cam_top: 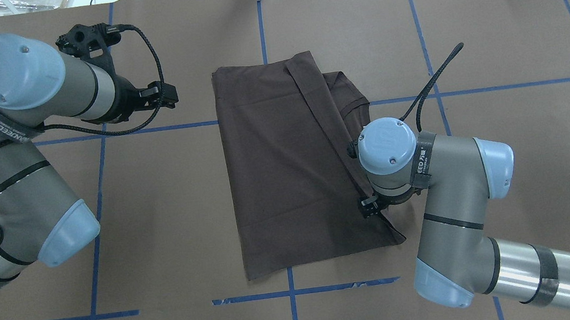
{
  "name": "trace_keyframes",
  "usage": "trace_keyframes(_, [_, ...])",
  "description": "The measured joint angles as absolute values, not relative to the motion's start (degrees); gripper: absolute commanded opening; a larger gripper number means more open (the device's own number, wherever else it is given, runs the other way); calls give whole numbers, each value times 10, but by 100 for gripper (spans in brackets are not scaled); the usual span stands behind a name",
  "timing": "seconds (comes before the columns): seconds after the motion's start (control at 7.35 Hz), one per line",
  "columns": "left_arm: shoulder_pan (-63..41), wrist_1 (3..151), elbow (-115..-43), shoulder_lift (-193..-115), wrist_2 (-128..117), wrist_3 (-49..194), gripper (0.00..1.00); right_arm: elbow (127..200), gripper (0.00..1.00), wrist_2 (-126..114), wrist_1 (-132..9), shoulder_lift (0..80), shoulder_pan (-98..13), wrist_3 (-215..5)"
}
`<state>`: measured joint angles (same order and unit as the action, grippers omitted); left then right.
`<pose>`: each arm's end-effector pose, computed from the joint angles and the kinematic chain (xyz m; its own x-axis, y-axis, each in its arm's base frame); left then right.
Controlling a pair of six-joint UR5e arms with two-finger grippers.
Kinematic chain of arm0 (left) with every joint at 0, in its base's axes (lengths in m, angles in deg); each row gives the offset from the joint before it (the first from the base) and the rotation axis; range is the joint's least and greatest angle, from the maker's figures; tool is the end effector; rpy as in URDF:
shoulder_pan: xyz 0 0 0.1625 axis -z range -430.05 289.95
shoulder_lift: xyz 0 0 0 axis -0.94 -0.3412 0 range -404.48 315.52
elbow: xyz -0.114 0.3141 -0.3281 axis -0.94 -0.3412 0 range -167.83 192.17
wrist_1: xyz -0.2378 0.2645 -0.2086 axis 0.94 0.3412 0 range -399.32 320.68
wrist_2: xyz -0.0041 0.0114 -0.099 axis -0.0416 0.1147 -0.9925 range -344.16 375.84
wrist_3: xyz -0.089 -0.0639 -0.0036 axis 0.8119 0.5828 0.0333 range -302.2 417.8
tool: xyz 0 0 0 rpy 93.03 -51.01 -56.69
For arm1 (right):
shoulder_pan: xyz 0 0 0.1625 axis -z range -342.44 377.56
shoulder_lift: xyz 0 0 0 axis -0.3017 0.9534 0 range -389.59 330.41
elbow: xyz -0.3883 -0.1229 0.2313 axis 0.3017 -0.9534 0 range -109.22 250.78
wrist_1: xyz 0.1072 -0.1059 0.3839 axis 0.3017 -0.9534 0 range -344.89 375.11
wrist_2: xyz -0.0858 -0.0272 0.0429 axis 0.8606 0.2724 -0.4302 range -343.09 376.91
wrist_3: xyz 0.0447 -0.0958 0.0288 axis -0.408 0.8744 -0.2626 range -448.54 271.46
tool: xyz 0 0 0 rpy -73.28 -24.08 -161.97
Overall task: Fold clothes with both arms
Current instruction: 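Keep folding the side edge inward with the right gripper toward the far end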
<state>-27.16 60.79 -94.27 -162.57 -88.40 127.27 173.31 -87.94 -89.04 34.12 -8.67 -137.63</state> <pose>0.3989 -0.5156 0.2822 0.5769 -0.0720 -0.8136 0.3315 0.9310 0.1526 -0.5333 -0.3801 0.3924 0.8330 -0.2951 0.4680 0.2833 0.9541 0.0973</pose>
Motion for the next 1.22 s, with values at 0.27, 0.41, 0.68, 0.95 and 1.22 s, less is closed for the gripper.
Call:
trace_keyframes(0.27, [-272,608,-943,-1628,-884,1274,100,1733,100,-879,-890,355,-103,-1358])
trace_keyframes(0.41, [-272,607,-943,-1628,-884,1275,100,1734,100,-879,-890,365,-116,-1343])
trace_keyframes(0.68, [-272,607,-944,-1630,-884,1276,100,1740,100,-879,-886,392,-142,-1310])
trace_keyframes(0.95, [-272,606,-949,-1630,-884,1276,100,1752,100,-893,-885,370,-163,-1301])
trace_keyframes(1.22, [-272,605,-952,-1628,-884,1275,100,1748,100,-900,-886,325,-158,-1305])
